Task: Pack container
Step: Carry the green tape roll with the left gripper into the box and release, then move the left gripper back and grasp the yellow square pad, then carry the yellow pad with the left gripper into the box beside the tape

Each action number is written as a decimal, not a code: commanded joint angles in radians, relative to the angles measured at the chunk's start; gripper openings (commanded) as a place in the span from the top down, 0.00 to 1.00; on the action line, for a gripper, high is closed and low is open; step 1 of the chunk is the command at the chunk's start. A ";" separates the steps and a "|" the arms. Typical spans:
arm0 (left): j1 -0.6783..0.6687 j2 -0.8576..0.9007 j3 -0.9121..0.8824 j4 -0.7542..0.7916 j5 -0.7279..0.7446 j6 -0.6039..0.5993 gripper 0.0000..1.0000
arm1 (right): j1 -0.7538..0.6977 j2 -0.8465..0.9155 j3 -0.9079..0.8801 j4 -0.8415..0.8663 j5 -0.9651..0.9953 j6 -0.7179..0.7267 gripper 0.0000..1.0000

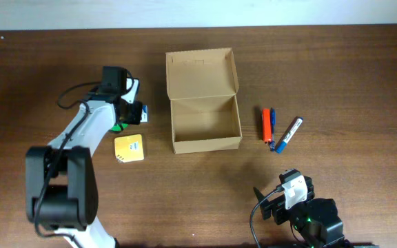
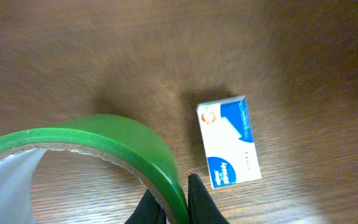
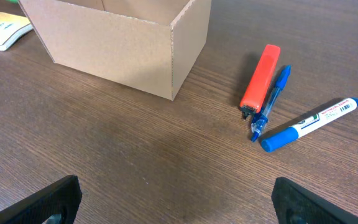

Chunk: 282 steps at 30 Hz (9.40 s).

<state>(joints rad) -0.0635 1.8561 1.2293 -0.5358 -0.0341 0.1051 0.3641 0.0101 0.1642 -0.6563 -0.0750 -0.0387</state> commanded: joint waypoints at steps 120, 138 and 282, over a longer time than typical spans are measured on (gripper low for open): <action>-0.084 -0.351 -0.379 -0.134 -0.076 -0.245 0.02 | -0.005 -0.007 -0.007 0.002 0.008 -0.006 0.01; -0.053 -0.166 -0.379 0.005 -0.056 -0.271 0.01 | -0.005 -0.007 -0.007 0.002 0.009 -0.006 0.01; -0.643 0.135 0.425 -0.209 -0.125 -0.821 0.75 | -0.005 -0.007 -0.006 0.002 0.009 -0.006 0.01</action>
<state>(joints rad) -0.7013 1.9751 1.6318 -0.7479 -0.1394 -0.6662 0.3641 0.0101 0.1642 -0.6563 -0.0750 -0.0387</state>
